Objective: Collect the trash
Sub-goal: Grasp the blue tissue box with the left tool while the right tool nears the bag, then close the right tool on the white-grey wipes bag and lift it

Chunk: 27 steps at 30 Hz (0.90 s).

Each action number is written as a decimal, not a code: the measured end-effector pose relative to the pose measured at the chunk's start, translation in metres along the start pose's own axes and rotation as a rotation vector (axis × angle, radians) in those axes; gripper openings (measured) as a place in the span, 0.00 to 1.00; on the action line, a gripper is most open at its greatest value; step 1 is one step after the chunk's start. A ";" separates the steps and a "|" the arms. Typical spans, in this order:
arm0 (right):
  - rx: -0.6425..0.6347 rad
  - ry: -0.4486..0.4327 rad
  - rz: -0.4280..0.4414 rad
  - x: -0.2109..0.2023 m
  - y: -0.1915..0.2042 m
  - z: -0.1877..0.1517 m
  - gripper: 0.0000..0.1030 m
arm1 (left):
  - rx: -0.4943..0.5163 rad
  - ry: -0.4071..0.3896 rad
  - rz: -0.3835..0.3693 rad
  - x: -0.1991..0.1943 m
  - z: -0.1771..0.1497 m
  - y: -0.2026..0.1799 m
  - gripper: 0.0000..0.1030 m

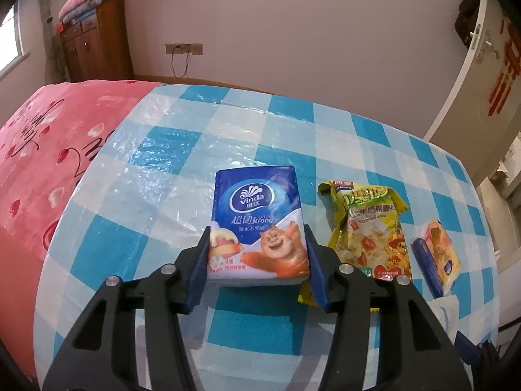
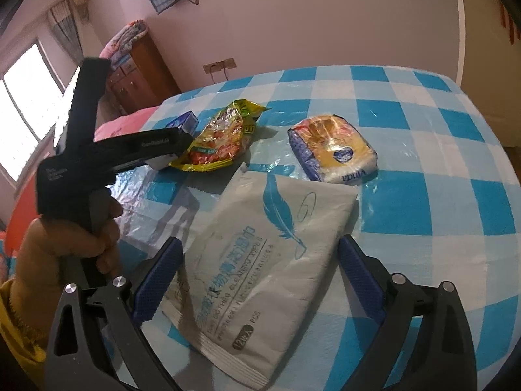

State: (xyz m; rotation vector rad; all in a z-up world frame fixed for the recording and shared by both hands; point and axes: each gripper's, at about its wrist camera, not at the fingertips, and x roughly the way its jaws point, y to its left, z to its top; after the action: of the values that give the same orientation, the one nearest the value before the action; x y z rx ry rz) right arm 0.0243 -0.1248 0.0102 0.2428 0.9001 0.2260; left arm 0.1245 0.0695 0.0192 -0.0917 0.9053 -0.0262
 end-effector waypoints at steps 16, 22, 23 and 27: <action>-0.032 0.006 -0.113 0.016 0.017 0.002 0.94 | 0.104 -0.160 0.042 -0.057 -0.008 -0.010 0.52; -0.049 0.004 -0.149 0.020 0.019 0.003 0.94 | 0.123 -0.187 0.049 -0.069 -0.014 -0.007 0.52; -0.049 0.005 -0.153 0.020 0.019 0.003 0.94 | 0.126 -0.191 0.052 -0.071 -0.015 -0.006 0.52; -0.077 0.019 -0.174 0.024 0.024 0.003 0.95 | 0.128 -0.196 0.057 -0.077 -0.019 -0.002 0.52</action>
State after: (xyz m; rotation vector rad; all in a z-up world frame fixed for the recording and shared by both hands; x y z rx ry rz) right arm 0.0383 -0.0952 0.0016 0.0900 0.9240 0.1012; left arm 0.0620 0.0710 0.0678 0.0498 0.7081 -0.0219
